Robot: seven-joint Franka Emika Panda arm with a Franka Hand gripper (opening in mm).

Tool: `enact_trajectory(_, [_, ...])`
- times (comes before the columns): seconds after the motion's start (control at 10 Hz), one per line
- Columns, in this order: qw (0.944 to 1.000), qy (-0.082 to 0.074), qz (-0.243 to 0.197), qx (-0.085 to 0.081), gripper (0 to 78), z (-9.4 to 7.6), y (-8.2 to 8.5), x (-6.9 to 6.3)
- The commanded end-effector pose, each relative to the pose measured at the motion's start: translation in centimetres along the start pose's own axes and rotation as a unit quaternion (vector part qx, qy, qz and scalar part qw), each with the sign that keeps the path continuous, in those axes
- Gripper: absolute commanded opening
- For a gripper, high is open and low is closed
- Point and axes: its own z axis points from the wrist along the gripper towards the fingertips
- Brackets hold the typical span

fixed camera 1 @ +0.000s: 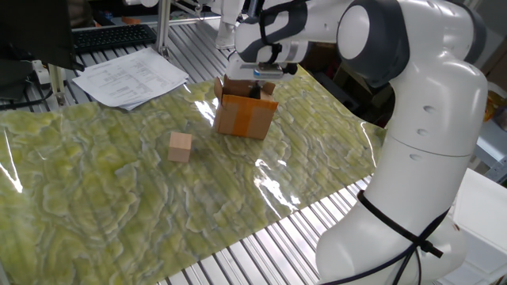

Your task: Open a box

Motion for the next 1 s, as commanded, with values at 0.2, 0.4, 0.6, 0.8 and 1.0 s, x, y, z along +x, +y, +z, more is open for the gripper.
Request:
enact_trajectory(0.2, [1.0,-0.005,-0.002,0.001,0.0,0.7,-0.6,0.2])
enact_trajectory(0.4, [1.0,-0.007,-0.005,0.003,0.0,1.0,-1.1,0.3])
enact_trajectory(0.6, [0.9996,-0.004,-0.005,0.026,0.0,1.1,-2.0,0.7])
enact_trajectory(0.8, [0.9992,-0.001,-0.004,0.039,0.0,0.9,-2.1,0.8])
enact_trajectory(1.0, [0.9992,0.004,-0.002,0.04,0.0,0.1,-1.9,0.7])
